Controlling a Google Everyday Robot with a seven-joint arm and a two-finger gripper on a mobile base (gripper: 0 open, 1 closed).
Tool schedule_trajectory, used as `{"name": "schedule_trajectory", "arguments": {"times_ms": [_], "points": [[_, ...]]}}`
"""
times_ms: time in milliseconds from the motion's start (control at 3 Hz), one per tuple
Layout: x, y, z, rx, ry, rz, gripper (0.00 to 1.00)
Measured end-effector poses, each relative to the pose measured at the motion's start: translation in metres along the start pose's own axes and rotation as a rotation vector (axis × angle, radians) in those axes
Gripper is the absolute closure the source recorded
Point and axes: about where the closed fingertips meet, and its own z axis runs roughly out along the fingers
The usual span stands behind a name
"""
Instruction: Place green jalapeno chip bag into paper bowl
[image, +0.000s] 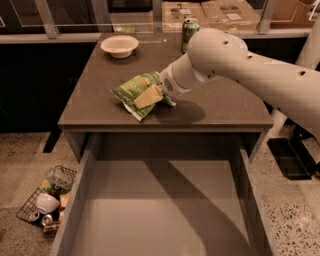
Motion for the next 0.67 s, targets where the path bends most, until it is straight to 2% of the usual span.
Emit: {"name": "schedule_trajectory", "arguments": {"times_ms": [333,667], "points": [[-0.019,-0.012,-0.004,0.012,-0.011,-0.007,1.0],[-0.058,-0.043,0.007,0.031,0.009,-0.028,1.0]]}}
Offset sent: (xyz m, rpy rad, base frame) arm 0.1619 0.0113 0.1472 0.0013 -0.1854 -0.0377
